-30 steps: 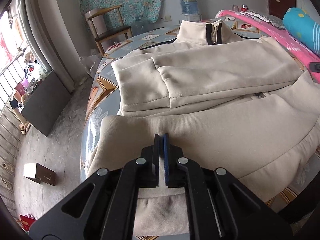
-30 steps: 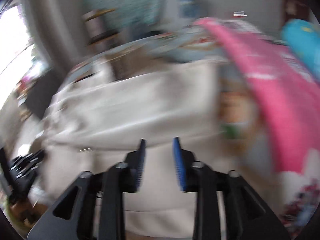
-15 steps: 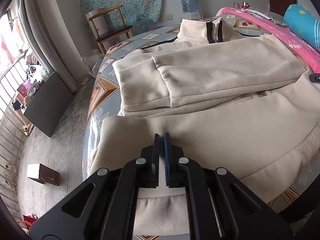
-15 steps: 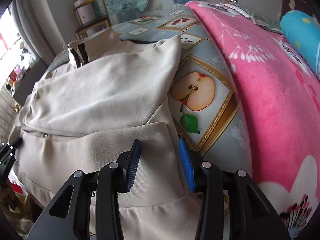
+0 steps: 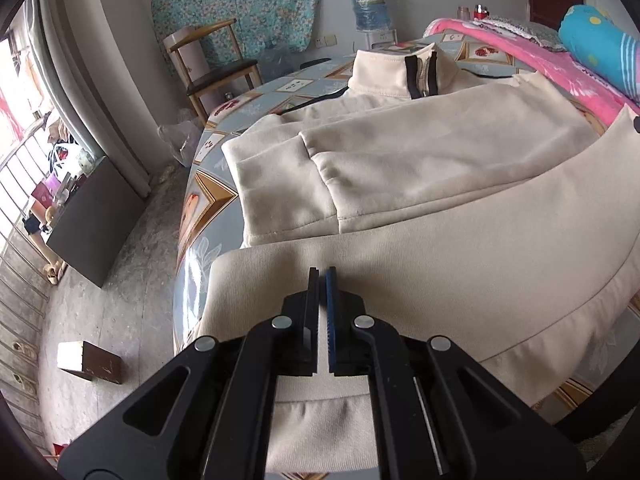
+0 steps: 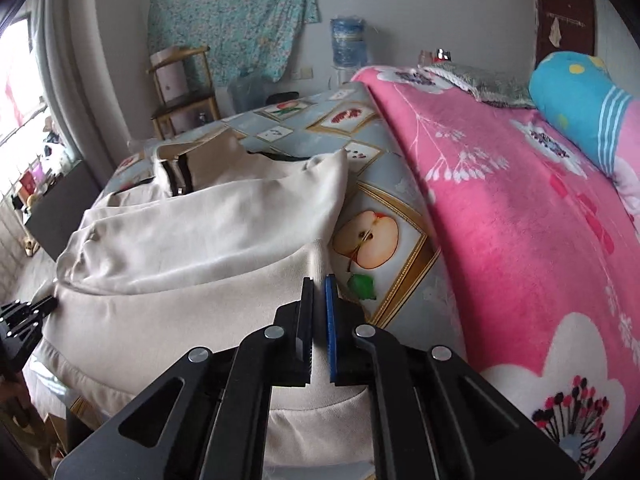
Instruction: Fold large clothes
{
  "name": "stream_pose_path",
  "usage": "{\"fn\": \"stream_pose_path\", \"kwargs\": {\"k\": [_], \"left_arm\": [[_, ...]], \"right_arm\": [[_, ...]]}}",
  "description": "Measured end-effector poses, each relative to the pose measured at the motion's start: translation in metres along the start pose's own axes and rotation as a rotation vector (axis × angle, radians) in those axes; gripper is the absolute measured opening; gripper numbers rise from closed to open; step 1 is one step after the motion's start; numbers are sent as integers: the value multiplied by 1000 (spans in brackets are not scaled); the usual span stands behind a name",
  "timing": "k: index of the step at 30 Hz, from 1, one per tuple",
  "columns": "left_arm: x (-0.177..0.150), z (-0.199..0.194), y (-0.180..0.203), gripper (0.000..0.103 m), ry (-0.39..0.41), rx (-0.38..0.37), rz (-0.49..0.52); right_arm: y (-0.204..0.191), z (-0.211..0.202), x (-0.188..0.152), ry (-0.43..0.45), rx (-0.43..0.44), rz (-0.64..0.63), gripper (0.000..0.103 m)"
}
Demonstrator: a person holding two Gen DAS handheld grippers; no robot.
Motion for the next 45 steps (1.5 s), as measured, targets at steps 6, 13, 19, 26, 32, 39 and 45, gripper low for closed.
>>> {"fn": "stream_pose_path", "kwargs": {"k": [6,13,19,26,32,39,45], "left_arm": [[1,18,-13,0,-34,23,-32],[-1,18,-6,0,-14,84,32],[-1,17,-11,0,-6,48,13],[0,12,-24,0,-8,-55,-75],[-5,-13,-21,1,36,-160,-88],[-7,-44,40,30,86,-421,39],[6,-40,79,30,105,-478,129]], "right_arm": [[4,50,-11,-90,-68,14,6],[10,2,-4,-25,-59,86,20],[-63,-18,-7,-77,244,-27,43],[-182,35,-40,-316,331,-308,48],[-198,54,-47,-329,209,-430,23],[-198,50,-35,-301,196,-413,4],[-198,59,-24,-286,190,-377,0]]}}
Point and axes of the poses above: each gripper's, at about its wrist camera, not at the fingertips, and z roughly the way its jaws point, y to its right, x to its top, the point moved 6 cm from there along z, roughly the way its jaws point, and after that the axes turned 11 degrees about -y, right-handed, at the moved point
